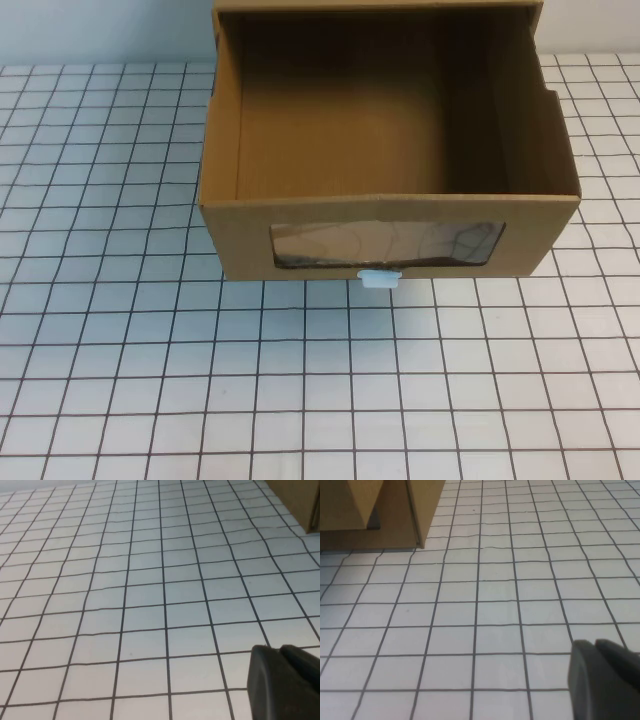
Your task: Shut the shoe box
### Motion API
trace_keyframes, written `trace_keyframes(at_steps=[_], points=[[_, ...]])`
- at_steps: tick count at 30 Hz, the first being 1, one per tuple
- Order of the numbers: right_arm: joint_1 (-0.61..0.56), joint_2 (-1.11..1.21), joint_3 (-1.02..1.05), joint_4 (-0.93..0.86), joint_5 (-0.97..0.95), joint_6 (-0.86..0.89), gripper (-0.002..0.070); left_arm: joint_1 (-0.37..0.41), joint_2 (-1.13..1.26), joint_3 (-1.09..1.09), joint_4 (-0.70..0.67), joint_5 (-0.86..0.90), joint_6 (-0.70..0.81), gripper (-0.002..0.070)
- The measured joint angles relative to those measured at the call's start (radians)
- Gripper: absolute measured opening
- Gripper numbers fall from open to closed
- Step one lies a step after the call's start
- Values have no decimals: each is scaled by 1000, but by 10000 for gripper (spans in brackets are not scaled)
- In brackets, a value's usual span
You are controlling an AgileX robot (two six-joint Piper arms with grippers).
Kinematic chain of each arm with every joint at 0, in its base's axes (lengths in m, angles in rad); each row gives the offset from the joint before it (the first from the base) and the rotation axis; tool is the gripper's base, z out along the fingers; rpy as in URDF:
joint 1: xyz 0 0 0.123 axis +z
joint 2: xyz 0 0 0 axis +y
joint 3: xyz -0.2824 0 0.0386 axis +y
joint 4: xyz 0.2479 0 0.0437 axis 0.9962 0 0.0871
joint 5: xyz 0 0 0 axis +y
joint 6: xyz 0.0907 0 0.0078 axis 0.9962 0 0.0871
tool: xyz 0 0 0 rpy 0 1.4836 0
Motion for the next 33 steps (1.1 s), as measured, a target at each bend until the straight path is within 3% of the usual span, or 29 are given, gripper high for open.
trace_keyframes(at_steps=[33], points=[[0,0,0,-2,-12,0,-13,0,0,0,2,0,0,-2]])
